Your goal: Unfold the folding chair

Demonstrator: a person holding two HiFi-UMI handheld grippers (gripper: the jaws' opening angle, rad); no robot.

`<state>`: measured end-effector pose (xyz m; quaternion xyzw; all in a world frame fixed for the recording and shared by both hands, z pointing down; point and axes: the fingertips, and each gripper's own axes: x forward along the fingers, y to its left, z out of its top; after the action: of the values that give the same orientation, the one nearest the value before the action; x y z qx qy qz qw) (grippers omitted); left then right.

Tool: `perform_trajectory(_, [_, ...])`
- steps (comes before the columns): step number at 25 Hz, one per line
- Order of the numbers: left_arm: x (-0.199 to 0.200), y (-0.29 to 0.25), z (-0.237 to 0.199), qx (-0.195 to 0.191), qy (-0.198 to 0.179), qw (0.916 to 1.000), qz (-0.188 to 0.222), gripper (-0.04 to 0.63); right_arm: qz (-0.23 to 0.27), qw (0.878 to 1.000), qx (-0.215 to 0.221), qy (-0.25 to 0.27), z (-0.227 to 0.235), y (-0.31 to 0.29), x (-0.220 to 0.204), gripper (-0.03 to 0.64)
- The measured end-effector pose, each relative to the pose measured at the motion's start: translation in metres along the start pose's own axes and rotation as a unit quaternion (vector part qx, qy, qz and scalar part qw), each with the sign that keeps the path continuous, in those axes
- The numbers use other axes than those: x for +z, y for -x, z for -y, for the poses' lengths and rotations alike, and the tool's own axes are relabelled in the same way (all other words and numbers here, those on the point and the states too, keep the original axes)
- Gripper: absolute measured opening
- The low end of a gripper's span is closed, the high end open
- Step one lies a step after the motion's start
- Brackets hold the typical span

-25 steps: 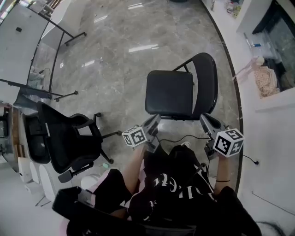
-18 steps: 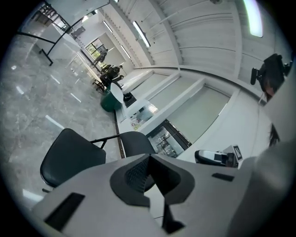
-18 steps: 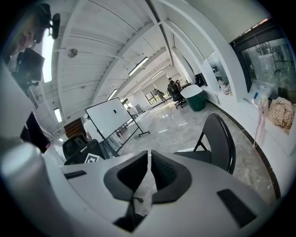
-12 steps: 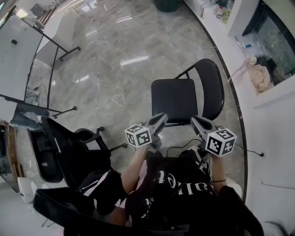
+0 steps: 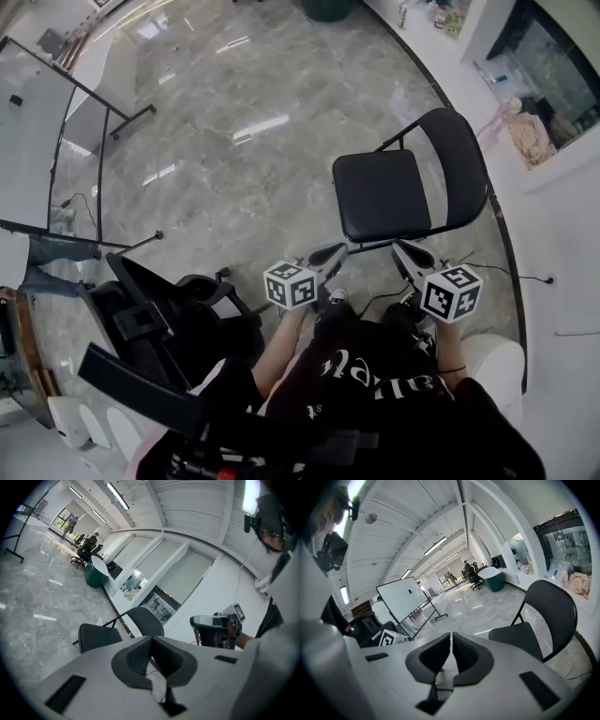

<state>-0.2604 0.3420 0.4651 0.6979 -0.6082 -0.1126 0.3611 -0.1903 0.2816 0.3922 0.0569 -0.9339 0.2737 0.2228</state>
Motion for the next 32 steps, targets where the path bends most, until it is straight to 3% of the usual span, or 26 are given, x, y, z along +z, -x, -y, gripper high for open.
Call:
perform_trajectory(6, [-0.001,0.01,0.021,-0.022,0.002,0.9996,0.015,0.003,-0.001,1.0,-0.011,-0.001,-0.014,0.018,-0.024,0.029])
perform_trajectory(15, [-0.047,-0.007,0.112,-0.073,0.046,0.9962,0.012,0.003,0.003,1.0,-0.009,0.008,-0.01,0.106,-0.064,0.029])
perform_trajectory(24, [-0.129,-0.026,0.231,-0.113,0.115,0.9818,0.101,0.003,0.006,1.0,-0.005,0.01,0.012,0.226,-0.133,0.028])
perform_trajectory(27, [-0.151,-0.025,0.262,-0.112,0.087,0.9853,0.095,0.003,0.01,1.0,0.001,0.01,0.011,0.248,-0.153,0.029])
perform_trajectory(32, [-0.161,-0.015,0.301,-0.084,0.0,0.9936,0.076,0.003,0.02,1.0,0.014,0.011,0.001,0.269,-0.167,0.028])
